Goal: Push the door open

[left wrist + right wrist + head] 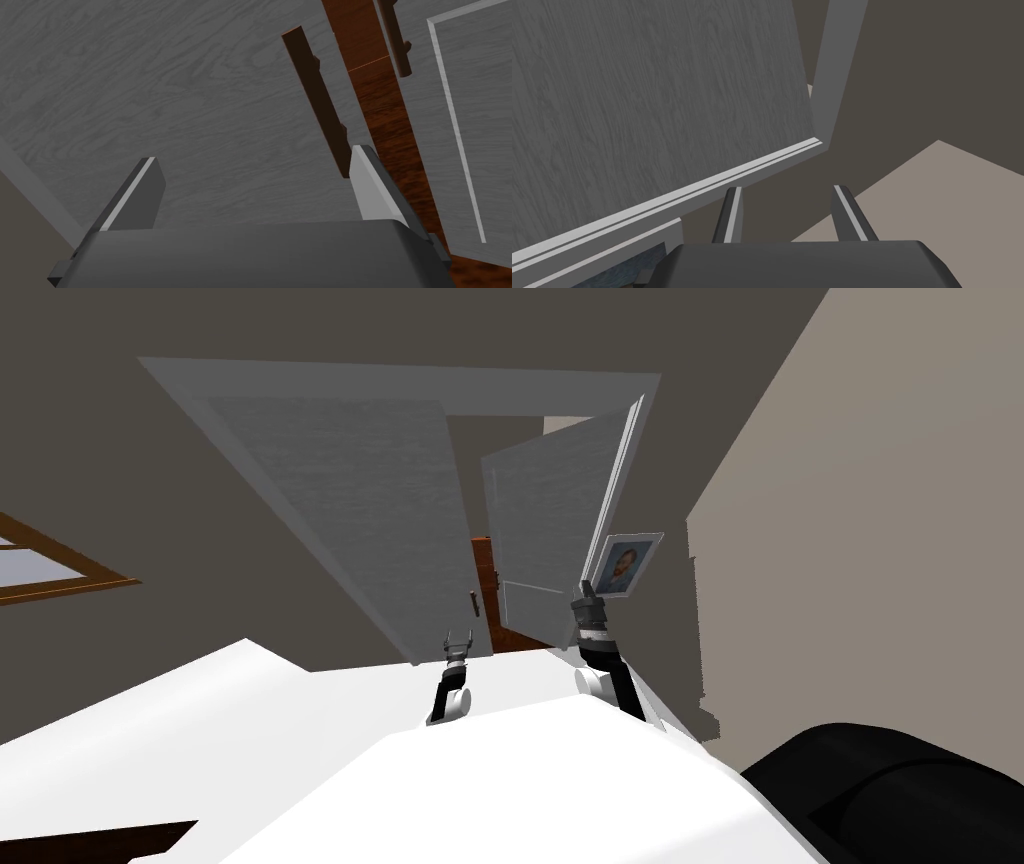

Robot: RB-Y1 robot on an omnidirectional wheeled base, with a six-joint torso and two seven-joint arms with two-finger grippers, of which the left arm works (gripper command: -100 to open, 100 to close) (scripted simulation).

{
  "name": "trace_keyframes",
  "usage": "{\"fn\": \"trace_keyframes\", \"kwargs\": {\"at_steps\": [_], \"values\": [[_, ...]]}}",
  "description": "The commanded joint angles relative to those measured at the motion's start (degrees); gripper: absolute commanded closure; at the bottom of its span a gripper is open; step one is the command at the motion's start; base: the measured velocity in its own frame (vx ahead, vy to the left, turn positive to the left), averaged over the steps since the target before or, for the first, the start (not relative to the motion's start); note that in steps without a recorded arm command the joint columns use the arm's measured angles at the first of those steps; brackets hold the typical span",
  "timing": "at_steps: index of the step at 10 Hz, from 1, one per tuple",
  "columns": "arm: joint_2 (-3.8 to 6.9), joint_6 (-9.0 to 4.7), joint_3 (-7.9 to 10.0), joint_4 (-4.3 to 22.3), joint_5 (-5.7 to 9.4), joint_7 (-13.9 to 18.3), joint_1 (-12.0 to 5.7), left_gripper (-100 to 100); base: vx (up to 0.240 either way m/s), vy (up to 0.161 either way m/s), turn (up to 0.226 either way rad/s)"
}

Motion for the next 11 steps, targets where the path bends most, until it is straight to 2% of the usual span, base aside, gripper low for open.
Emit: {"fn": "trace_keyframes", "kwargs": {"at_steps": [1,4,5,11], "values": [[-0.23,-0.46,-0.38,2.27,1.01,1.99,-0.78,-100,0.063,0.082,-0.169],[-0.75,-1.47,-0.95,6.77,2.71,5.27,-2.71,-100,0.062,0.087,-0.120],[-0.75,-1.47,-0.95,6.77,2.71,5.27,-2.71,-100,0.049,0.052,-0.045],[-1.91,-3.28,-1.96,14.84,5.77,11.16,-6.17,-100,0.058,0.068,-0.107]]}}
